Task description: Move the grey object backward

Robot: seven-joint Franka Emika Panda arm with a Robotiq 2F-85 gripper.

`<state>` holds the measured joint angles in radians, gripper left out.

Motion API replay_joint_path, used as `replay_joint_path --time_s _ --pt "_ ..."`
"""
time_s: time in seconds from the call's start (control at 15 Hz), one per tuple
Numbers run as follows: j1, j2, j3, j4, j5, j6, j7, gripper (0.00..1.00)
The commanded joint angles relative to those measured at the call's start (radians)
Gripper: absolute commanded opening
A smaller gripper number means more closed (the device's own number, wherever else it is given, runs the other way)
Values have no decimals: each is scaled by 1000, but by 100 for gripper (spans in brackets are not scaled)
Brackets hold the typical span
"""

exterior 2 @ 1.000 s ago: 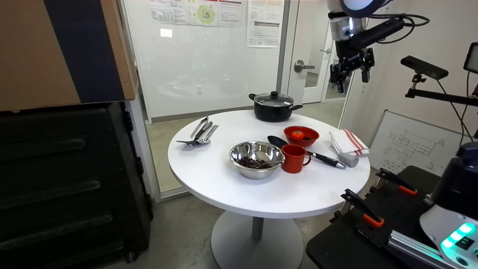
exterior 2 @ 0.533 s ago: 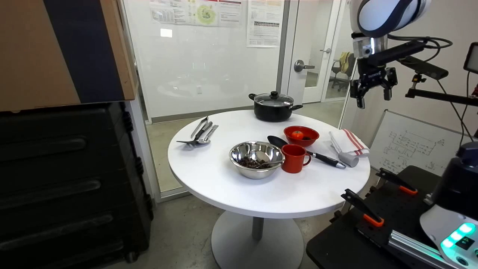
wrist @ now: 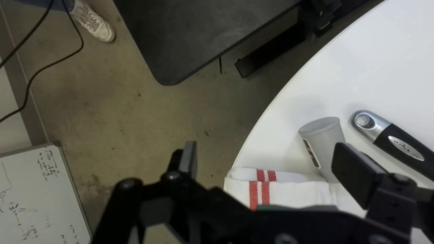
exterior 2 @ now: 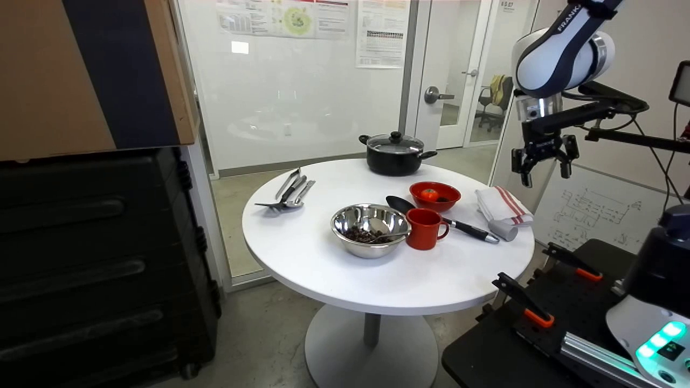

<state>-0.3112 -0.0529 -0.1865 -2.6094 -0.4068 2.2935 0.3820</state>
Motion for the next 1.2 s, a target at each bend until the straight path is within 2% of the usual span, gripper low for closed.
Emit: replay_joint_path --time_s 0.0,0.13,0.4,0.8,1.13 --pt "21 13 -17 12 -1 -3 4 100" --pt "23 22 -17 24 -1 -3 7 100" --pt "17 56 -41 -19 132 98 -143 100" --pt "16 208 -75 -46 163 319 -205 100" --pt "30 320 -60 -50 256 486 -246 100"
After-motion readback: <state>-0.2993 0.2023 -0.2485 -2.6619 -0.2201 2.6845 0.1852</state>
